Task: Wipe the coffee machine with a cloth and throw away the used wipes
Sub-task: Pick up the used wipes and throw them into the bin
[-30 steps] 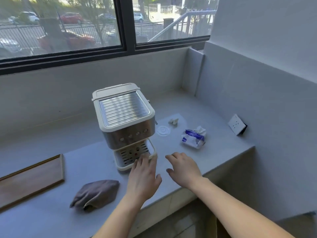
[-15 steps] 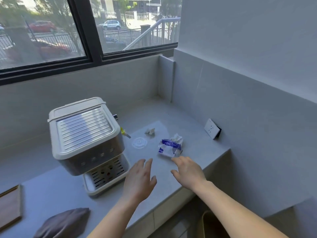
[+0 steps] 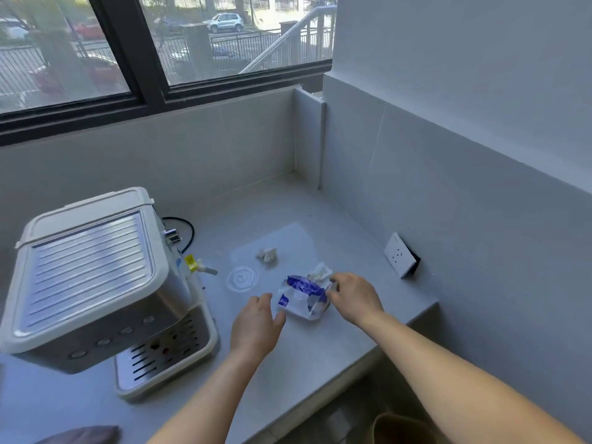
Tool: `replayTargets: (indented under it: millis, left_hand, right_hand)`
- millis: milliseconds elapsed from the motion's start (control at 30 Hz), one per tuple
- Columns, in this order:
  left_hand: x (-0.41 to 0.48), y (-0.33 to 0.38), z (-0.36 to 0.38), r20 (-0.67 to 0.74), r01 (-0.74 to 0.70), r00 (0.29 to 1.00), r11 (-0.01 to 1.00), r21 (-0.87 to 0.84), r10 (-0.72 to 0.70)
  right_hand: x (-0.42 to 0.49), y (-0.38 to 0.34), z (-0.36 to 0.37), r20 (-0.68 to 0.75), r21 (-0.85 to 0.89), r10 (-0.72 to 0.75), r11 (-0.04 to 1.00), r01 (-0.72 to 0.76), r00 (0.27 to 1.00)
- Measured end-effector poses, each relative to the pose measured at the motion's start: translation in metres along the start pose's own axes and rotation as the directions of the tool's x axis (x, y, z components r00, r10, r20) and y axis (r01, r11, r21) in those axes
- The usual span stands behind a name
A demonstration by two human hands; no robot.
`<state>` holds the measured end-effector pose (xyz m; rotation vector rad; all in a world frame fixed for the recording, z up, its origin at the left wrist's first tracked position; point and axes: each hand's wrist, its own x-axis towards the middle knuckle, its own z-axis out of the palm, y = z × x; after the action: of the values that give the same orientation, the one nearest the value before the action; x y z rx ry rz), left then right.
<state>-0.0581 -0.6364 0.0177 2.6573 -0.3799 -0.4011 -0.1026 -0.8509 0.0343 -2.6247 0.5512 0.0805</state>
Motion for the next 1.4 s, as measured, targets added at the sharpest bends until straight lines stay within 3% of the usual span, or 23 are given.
replayTargets:
  millis: [133,233,533,767,1000,1400]
  left_hand:
    - [0.030,0.002,0.006,0.041,0.168,0.986,0.956,-0.240,-0.163]
    - [0.046,0.003,0.012,0.081,0.212,0.977,0.935,-0.284,-0.197]
    - [0.066,0.011,0.017,0.124,0.296,0.955,0.859,-0.417,-0.269]
    - [0.062,-0.002,0.007,0.063,0.259,0.964,0.863,-0.434,-0.258]
    - [0.060,0.002,-0.008,0.000,0.204,0.969,0.793,-0.574,-0.249]
    - [0.039,0.019,-0.014,0.009,0.099,0.993,0.789,-0.606,-0.118]
  right_hand:
    - [0.030,0.006,0.006,0.008,0.119,0.194,0.974,-0.194,0.981]
    - [0.046,0.008,0.017,0.025,0.155,0.286,0.945,-0.287,0.958]
    - [0.068,0.002,0.034,0.031,0.115,0.290,0.949,-0.292,0.956]
    - [0.061,0.011,0.029,-0.015,0.183,0.267,0.948,-0.260,0.964]
    - [0.043,0.017,0.010,-0.132,0.317,0.287,0.919,-0.234,0.949]
    - [-0.006,0.024,-0.007,-0.222,0.314,0.327,0.916,-0.250,0.918]
